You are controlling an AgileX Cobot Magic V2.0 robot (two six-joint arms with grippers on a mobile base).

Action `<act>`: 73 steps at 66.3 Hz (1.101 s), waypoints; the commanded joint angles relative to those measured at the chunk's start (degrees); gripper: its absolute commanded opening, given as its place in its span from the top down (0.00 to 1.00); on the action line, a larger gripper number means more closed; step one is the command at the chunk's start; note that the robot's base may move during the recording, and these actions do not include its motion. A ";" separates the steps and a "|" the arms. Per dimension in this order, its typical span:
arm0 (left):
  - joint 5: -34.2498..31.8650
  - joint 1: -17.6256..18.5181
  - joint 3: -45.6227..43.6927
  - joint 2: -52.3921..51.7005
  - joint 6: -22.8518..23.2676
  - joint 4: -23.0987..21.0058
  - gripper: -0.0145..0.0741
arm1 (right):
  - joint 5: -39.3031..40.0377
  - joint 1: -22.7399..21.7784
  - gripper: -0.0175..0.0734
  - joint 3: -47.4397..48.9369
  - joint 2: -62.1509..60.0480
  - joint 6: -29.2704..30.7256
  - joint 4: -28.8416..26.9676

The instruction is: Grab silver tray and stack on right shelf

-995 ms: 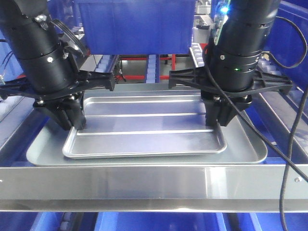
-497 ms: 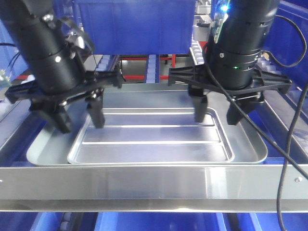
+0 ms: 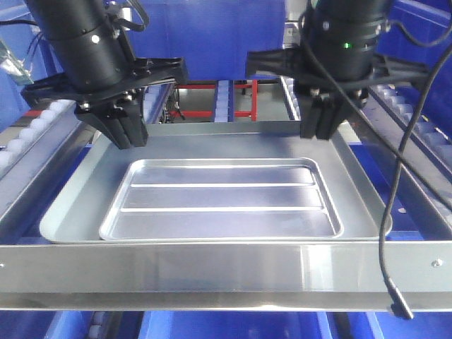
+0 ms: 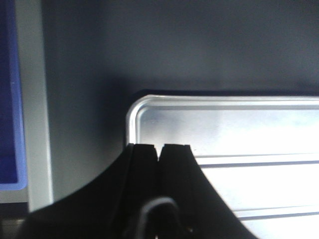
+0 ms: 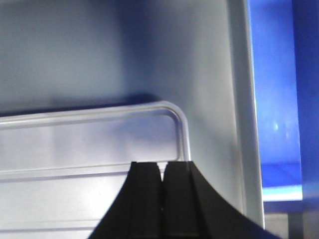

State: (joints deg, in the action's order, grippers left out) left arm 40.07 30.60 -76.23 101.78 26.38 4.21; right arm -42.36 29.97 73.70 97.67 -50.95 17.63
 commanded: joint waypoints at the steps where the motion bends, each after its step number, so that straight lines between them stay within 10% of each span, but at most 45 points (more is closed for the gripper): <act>1: -1.58 -0.07 -1.35 -4.76 -0.34 2.07 0.94 | 5.01 0.57 0.75 2.09 -5.39 4.09 1.17; 23: -22.65 -0.07 14.00 -21.78 -0.34 2.54 0.94 | 22.42 4.91 0.75 -11.22 -21.63 18.56 1.30; 43: -49.26 -0.07 39.07 -46.61 -0.34 16.91 0.94 | 41.49 4.98 0.75 -32.49 -45.29 18.62 10.92; 73: -49.27 -0.07 53.16 -76.49 -0.34 19.03 0.94 | 38.76 4.98 0.75 -43.84 -72.58 18.62 14.17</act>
State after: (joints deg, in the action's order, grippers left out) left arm -4.01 30.55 -21.49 25.70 26.11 23.05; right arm -7.50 34.96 28.25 25.63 -32.81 30.72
